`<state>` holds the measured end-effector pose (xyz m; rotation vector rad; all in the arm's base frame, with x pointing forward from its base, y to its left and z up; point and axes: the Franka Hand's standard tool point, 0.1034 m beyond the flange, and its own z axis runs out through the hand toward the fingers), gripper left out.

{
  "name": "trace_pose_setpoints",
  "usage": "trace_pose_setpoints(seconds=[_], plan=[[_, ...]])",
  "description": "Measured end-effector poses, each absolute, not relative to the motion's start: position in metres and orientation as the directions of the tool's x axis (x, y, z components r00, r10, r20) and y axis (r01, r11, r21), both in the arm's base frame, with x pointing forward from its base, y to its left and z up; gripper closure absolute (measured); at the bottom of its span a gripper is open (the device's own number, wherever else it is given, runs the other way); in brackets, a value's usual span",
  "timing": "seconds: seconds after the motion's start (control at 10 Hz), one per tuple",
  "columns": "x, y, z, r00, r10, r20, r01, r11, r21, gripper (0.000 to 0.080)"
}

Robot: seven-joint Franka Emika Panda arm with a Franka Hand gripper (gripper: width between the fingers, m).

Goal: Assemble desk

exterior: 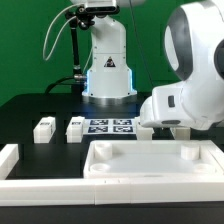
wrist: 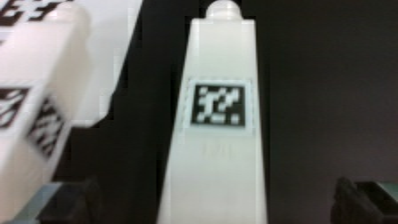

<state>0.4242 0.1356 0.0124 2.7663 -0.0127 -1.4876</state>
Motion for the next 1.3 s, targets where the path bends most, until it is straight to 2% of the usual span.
trace_pose_setpoints(seconds=[0.4, 0.5, 0.6, 0.7, 1.3], plan=[[0.4215, 0.1367, 0.0098, 0.546, 0.0, -0.838, 0.0, -1.0, 0.0, 0.0173], [0.4214, 0.1367, 0.0097, 0.546, 0.0, -0.838, 0.0, -1.0, 0.0, 0.035], [0.4214, 0.1368, 0.0097, 0.546, 0.001, -0.838, 0.001, -1.0, -0.001, 0.035], [0.4214, 0.1368, 0.0097, 0.546, 0.003, -0.838, 0.002, -1.0, -0.002, 0.0515], [0.4221, 0.1365, 0.0119, 0.543, 0.006, -0.84, 0.002, -1.0, -0.006, 0.0512]])
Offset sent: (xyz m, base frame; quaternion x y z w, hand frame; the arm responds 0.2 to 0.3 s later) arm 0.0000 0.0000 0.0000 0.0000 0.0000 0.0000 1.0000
